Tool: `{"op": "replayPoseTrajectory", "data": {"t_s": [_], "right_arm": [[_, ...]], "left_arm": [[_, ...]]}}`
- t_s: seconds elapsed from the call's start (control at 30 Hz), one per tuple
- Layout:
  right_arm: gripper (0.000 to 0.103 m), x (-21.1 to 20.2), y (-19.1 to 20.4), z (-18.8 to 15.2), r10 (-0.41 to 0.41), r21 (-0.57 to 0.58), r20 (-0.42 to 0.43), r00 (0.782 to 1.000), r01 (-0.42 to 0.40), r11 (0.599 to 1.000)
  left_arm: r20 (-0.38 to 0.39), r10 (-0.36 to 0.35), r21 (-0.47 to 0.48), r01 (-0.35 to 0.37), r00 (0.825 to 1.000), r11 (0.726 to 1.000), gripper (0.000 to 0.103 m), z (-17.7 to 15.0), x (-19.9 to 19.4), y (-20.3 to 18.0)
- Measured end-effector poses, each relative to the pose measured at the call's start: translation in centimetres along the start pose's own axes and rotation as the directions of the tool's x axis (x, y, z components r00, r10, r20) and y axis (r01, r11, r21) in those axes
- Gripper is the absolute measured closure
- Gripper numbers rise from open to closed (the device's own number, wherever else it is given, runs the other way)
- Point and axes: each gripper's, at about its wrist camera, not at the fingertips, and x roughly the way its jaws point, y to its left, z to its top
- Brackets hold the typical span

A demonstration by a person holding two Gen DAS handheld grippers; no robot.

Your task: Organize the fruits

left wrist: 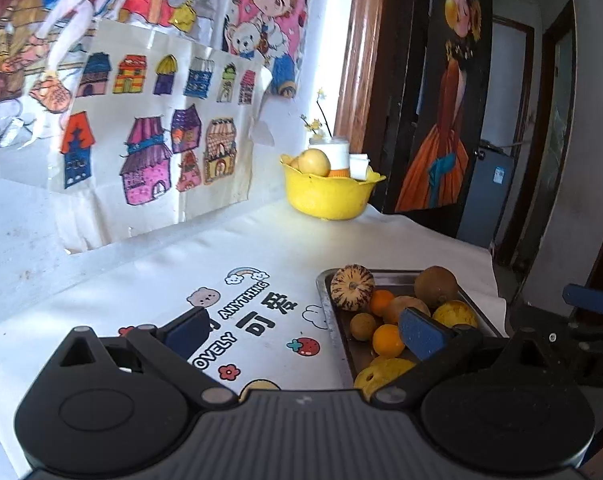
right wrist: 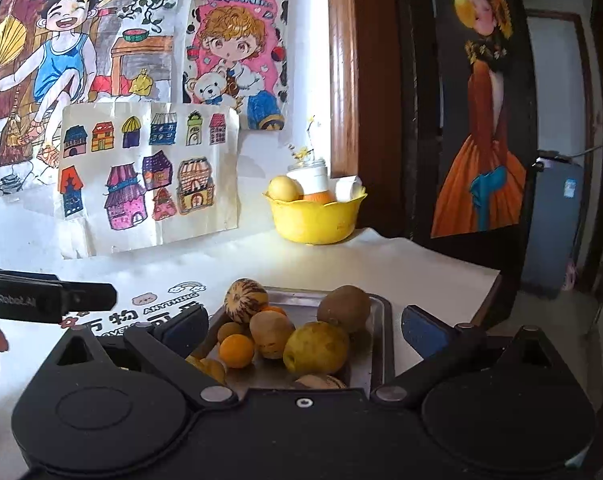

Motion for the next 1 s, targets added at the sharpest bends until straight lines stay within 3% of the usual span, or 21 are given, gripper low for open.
{"op": "replayPoseTrajectory", "data": {"t_s": [0.13, 0.5, 1.0], "right_arm": [[0.001, -0.7, 1.0, -0.5, -0.037, -0.001, 0.041, 0.998, 0.037, 0.999], [0.001, -3.0, 2.7, -1.0, -0.086, 0.025, 0.093, 0.992, 0.084, 0.996], [0.001, -5.7, 4.9, -1.6, -0.094, 0.022, 0.107, 0.99, 0.092, 0.995]], "left_arm": [[0.059, 0.032, -0.016, -0.031, 0.998, 0.999, 0.0, -0.5, -1.3, 0.1], [0.105, 0.088, -0.046, -0.083, 0.991, 0.995, 0.0, -1.7, -3.0, 1.2], [0.112, 0.082, -0.052, -0.077, 0.99, 0.996, 0.0, -3.1, -5.2, 2.1]]}}
